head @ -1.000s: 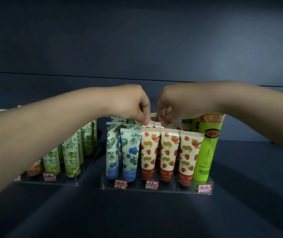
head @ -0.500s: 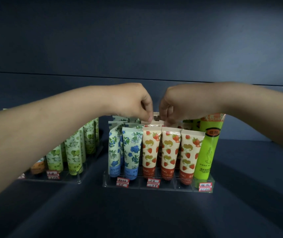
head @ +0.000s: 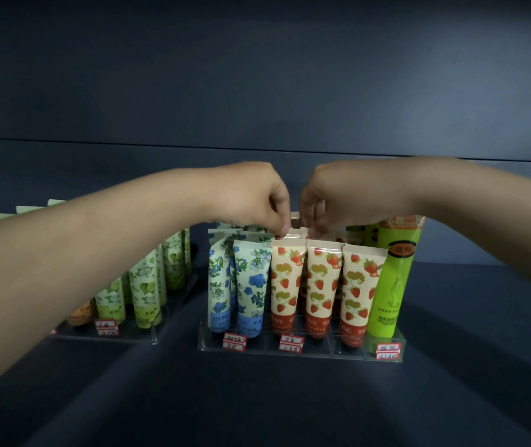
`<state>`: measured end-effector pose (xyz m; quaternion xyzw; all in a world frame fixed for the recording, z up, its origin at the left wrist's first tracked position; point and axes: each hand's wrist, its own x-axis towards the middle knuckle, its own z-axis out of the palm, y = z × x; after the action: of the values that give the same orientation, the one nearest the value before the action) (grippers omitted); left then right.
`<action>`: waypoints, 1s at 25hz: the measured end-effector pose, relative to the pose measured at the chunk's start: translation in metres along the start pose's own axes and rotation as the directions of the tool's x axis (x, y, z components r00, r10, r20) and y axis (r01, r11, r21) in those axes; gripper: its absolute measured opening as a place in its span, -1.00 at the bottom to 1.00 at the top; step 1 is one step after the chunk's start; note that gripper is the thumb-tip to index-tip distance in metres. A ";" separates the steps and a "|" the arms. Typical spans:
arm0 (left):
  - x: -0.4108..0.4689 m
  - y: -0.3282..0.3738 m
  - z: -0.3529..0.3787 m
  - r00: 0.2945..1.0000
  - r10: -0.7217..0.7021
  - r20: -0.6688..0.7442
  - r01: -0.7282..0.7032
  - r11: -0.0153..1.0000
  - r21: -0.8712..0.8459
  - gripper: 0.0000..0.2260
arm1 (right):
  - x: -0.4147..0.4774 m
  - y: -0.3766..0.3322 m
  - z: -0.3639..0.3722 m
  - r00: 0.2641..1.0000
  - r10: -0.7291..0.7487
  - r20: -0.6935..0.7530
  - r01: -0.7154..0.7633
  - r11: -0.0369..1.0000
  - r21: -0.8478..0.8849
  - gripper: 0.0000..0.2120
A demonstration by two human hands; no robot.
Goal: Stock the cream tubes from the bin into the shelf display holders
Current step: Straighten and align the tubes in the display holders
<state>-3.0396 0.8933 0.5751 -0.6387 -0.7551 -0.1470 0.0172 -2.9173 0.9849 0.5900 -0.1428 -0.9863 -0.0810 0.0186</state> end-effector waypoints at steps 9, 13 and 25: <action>-0.020 -0.003 -0.010 0.978 -0.109 -0.176 0.089 0.989 -0.118 -0.91 | -0.008 0.001 -0.007 0.997 0.005 -0.074 -0.005 1.000 0.010 -0.81; -0.047 -0.018 -0.017 0.882 -0.243 -0.404 0.181 0.966 -0.185 -0.85 | -0.012 -0.013 -0.012 0.970 0.003 -0.243 0.030 0.991 0.131 -0.79; -0.084 -0.023 0.016 0.922 -0.277 -0.272 0.212 0.946 -0.244 -0.83 | -0.007 -0.054 0.016 0.979 -0.012 -0.205 0.063 0.968 0.243 -0.80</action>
<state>-3.0438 0.8136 0.5373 -0.5072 -0.7977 -0.3229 0.0463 -2.9260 0.9348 0.5653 -0.1118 -0.9842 0.0287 0.1346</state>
